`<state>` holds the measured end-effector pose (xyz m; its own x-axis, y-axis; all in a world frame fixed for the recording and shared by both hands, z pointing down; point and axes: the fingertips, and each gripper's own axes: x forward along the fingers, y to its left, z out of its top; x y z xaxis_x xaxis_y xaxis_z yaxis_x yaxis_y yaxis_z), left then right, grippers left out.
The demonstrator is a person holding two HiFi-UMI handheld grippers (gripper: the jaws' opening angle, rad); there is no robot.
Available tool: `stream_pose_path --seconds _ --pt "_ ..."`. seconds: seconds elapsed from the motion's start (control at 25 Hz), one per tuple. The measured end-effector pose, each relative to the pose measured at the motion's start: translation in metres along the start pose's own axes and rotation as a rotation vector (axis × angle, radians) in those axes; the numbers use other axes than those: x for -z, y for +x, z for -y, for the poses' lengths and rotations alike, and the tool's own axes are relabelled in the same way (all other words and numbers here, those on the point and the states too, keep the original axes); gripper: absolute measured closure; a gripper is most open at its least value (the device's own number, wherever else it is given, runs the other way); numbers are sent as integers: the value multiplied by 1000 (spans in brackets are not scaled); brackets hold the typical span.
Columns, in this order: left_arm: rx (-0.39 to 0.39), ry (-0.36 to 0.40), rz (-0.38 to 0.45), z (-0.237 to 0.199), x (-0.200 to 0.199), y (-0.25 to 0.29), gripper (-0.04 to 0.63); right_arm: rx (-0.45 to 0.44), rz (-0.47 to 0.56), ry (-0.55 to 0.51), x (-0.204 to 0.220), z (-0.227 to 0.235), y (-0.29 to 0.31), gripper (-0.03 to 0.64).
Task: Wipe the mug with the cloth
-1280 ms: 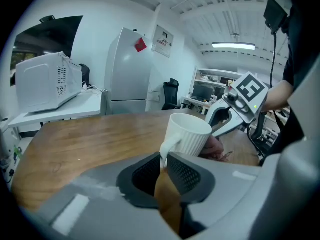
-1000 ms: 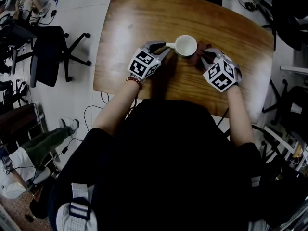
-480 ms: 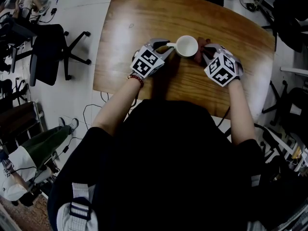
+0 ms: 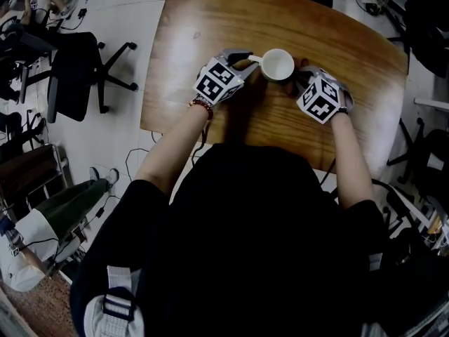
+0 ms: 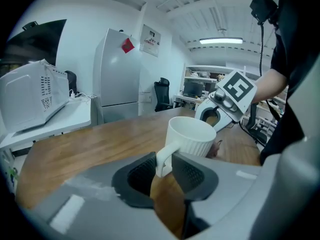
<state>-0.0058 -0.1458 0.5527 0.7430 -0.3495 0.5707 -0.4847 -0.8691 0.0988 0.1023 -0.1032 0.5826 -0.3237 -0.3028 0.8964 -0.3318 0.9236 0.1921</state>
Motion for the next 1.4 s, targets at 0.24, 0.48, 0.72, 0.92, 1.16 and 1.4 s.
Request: stream_pose_path --seconds 0.24,0.48,0.72,0.92,1.16,1.4 --pt "2 24 -14 -1 -5 -3 502 48 53 34 -5 20 -21 568" --pt "-41 -4 -19 -6 0 -3 503 116 107 4 -22 57 -42 568" --pt "-12 31 -34 -4 0 0 505 98 109 -57 -27 53 -27 568" --pt "11 50 -23 -7 -3 2 505 62 124 -48 -25 45 -26 569" --pt "64 93 -10 4 -6 8 505 -23 132 -110 -15 18 -36 569" --pt "88 138 -20 17 -10 19 526 -173 170 -184 -10 -31 -46 569"
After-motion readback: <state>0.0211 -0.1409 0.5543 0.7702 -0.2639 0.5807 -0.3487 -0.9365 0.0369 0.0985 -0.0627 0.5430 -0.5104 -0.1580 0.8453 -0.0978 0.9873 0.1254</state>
